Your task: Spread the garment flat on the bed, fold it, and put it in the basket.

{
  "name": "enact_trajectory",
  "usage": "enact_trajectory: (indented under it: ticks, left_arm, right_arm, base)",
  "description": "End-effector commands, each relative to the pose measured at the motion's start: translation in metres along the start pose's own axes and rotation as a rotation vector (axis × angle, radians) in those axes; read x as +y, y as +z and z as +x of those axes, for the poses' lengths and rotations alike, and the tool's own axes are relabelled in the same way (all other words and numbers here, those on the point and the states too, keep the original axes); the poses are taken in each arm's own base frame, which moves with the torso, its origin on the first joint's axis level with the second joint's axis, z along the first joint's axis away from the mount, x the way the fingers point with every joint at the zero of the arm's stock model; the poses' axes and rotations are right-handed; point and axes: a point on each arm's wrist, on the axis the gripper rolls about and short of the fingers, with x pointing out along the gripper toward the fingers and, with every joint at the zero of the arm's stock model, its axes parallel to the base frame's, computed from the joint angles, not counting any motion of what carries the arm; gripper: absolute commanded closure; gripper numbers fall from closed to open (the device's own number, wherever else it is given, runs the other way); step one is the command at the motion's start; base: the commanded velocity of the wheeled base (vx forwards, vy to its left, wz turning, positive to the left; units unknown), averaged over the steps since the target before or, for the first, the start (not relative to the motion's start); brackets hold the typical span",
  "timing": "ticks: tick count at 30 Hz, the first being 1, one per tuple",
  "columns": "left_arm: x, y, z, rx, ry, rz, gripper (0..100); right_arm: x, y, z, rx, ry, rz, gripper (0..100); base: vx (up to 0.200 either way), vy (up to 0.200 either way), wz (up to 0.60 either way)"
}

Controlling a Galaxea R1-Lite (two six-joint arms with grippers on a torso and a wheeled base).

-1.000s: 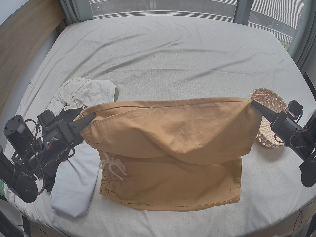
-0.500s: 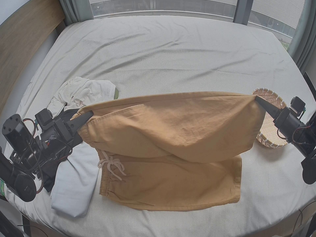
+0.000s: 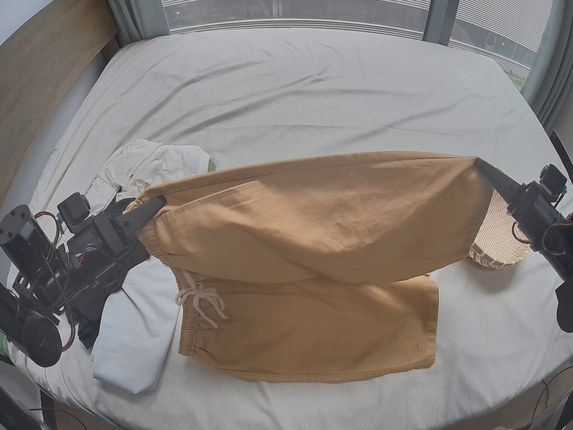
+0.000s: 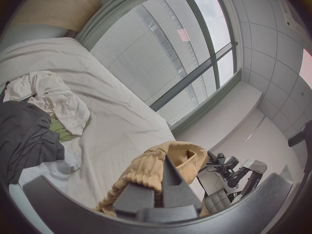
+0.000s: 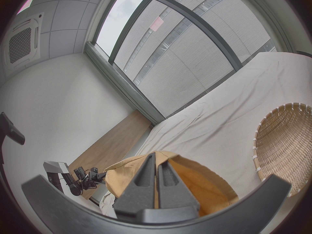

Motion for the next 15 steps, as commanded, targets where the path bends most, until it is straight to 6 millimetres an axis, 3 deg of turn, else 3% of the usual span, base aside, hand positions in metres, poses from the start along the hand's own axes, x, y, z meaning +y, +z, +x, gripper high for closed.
enact_trajectory:
  ticks: [1,15]
  left_arm:
    - [-0.008,0.006,-0.004,-0.015,-0.028,0.017,100]
    - [-0.02,0.013,-0.011,-0.041,-0.061,0.048,100]
  right_arm:
    - [0.004,0.004,-0.001,-0.014,0.009,-0.011,100]
    - [0.02,0.019,-0.006,-0.066,0.052,-0.053,100]
  base:
    - [0.0,0.0,0.0]
    - [0.0,0.0,0.0]
